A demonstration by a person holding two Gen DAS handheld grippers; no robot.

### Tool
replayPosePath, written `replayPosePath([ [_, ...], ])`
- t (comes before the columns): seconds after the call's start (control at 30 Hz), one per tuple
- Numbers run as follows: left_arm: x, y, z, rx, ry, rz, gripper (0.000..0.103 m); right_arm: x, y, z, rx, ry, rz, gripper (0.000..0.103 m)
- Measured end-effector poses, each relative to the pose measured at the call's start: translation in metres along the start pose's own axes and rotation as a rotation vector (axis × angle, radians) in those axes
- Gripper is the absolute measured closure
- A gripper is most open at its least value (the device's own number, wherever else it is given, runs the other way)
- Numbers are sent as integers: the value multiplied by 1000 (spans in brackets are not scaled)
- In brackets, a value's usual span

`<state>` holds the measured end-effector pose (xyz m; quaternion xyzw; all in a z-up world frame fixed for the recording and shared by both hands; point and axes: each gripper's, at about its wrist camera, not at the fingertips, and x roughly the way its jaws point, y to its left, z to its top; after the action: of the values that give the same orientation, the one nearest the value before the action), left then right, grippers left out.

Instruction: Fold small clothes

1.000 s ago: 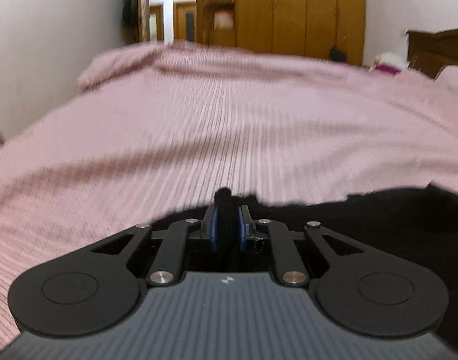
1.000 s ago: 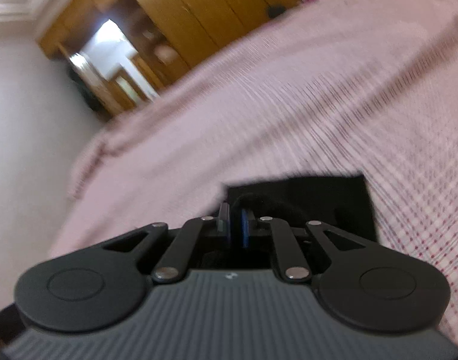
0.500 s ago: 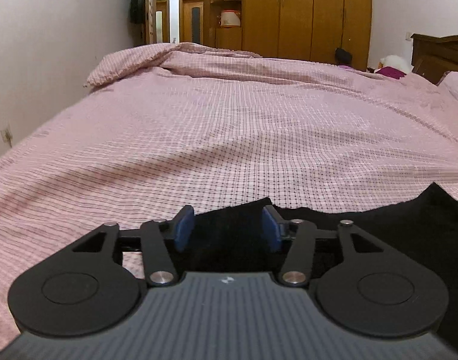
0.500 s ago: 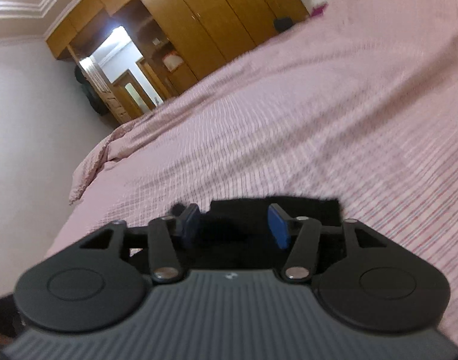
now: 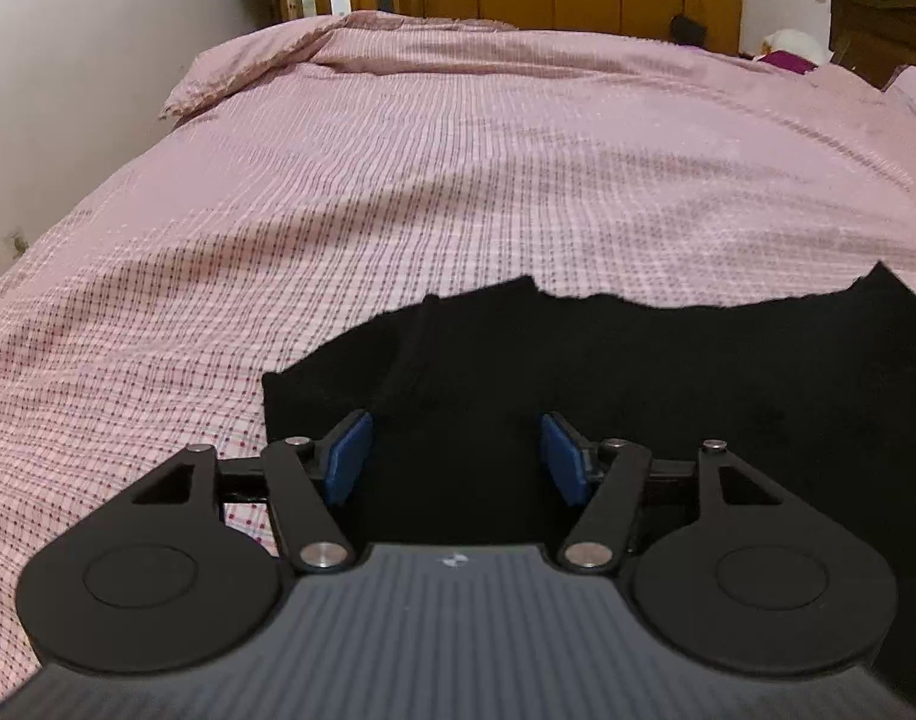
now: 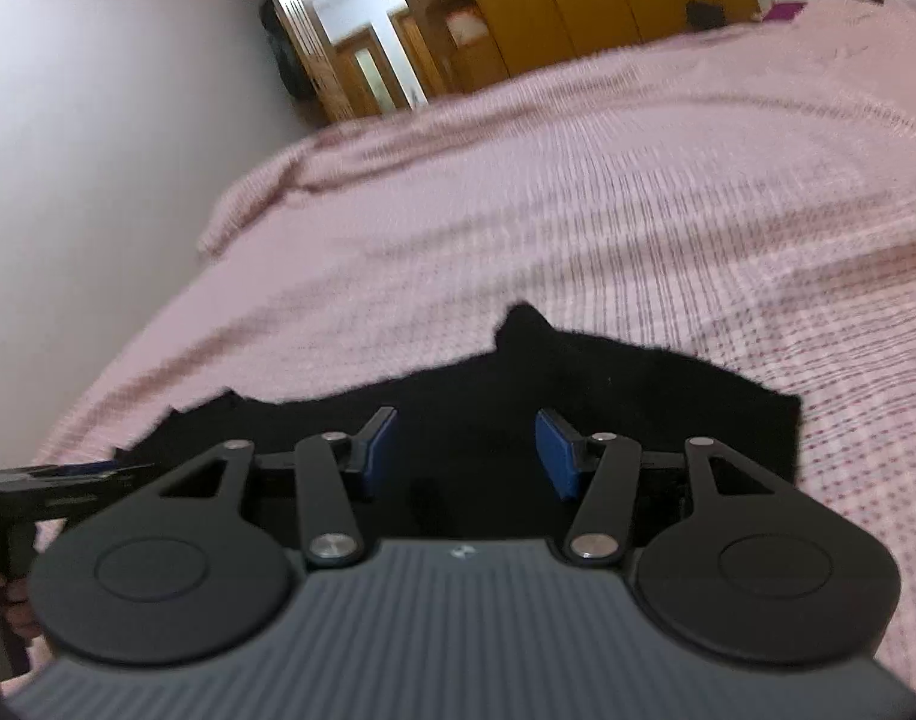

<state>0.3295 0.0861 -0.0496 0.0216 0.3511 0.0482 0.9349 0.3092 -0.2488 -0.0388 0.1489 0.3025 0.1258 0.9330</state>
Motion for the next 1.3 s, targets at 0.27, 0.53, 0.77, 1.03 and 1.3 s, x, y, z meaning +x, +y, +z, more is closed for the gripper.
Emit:
replayPosePath([
  [0.27,7,5,-3,-22,0,-2,26,22,-10,-7,16,-31,-28,52],
  [0.53,-23,9,5,-53,27,-1,25,-1,-7,-4,58,-40,-48,52],
  [0.77,-66,12,-1,-102,46,-27,25,-61,0,-12,89,-112,-67,50],
  [1.03,-96,4,-26,-84,56,-9,20,-116,-6,-36,68,-158,-166,37],
  [1.3,-91,3,-51,-59,97,37,19,-102,-33,-69,193,-92,-205,36],
])
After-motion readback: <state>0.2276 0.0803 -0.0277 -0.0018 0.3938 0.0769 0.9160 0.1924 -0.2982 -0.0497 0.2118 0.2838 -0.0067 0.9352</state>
